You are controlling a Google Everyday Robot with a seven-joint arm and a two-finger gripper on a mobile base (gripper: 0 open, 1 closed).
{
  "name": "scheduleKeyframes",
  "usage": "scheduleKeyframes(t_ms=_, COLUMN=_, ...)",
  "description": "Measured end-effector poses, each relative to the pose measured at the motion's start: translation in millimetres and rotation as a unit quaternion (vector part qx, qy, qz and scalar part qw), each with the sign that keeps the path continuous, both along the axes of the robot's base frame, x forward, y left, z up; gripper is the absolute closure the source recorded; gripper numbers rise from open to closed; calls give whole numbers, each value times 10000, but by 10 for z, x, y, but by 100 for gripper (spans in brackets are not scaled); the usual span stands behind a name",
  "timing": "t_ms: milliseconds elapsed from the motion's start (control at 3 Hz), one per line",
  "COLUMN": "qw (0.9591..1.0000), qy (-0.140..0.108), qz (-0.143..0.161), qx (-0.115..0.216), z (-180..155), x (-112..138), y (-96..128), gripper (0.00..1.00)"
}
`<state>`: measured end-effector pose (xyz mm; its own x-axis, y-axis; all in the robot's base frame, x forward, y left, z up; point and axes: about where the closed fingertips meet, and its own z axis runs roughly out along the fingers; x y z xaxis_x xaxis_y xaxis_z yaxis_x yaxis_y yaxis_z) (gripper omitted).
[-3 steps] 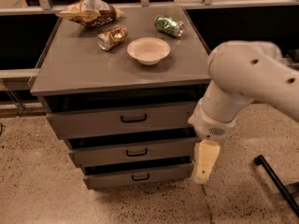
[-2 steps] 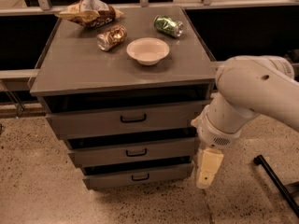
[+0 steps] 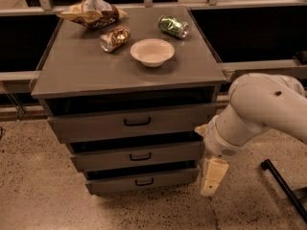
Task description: Open middle drawer
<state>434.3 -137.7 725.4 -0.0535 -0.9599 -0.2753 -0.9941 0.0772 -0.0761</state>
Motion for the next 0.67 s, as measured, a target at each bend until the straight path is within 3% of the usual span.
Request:
scheduleKeyframes(t_ms=333, qw=9979, qy=-336, qz=193, qx=523, z=-441, x=101, y=145, gripper=0)
scheduleKeyframes(t_ms=667, qw=9899, qy=-689, qz=579, qx=1096, z=-710, x=178, y=155, gripper=0)
